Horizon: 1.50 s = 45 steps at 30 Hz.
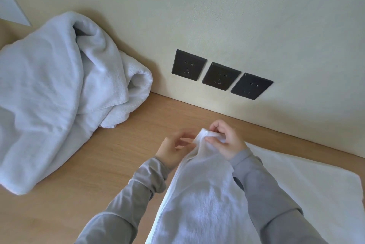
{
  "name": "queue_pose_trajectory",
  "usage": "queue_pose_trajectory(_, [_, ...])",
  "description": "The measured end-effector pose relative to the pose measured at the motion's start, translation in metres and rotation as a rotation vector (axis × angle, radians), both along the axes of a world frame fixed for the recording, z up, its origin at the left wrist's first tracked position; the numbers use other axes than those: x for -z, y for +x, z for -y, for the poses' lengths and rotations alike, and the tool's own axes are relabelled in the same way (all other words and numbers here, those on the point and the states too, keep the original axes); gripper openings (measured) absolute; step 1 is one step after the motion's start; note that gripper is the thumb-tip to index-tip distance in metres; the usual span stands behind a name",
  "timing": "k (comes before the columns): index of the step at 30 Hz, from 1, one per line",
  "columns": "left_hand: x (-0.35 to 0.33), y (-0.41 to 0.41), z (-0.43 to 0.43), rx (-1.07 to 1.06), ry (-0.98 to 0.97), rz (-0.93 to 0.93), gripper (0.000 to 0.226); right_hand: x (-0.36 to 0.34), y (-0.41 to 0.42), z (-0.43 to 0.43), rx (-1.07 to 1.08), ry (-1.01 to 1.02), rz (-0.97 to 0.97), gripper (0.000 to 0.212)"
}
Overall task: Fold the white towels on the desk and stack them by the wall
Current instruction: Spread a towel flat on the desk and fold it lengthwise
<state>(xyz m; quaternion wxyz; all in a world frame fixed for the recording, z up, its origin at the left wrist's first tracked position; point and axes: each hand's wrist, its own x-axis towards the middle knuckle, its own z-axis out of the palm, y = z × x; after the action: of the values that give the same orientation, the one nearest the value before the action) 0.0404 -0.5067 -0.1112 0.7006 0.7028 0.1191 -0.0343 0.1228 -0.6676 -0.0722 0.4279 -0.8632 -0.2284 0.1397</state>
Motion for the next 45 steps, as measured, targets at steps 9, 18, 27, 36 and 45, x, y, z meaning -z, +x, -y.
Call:
queue_pose_trajectory(9, [0.003,-0.031,0.029,-0.176,0.352,0.308,0.042,-0.003,-0.003,0.0,0.021,0.036,-0.022,0.014])
queue_pose_trajectory(18, [0.024,-0.041,0.041,-0.213,0.353,0.224,0.031,-0.007,0.001,0.005,0.107,0.058,-0.043,0.026])
queue_pose_trajectory(27, [0.019,-0.034,0.021,-0.179,0.307,0.0,0.044,-0.033,0.016,-0.009,0.038,0.081,0.069,0.025])
queue_pose_trajectory(36, [0.041,-0.102,-0.001,-0.043,0.6,-0.292,0.022,-0.089,0.046,0.029,0.195,0.27,0.18,0.026])
queue_pose_trajectory(45, [-0.062,-0.096,-0.034,-0.177,0.601,0.048,0.017,-0.143,0.066,0.079,0.348,0.453,0.149,0.025])
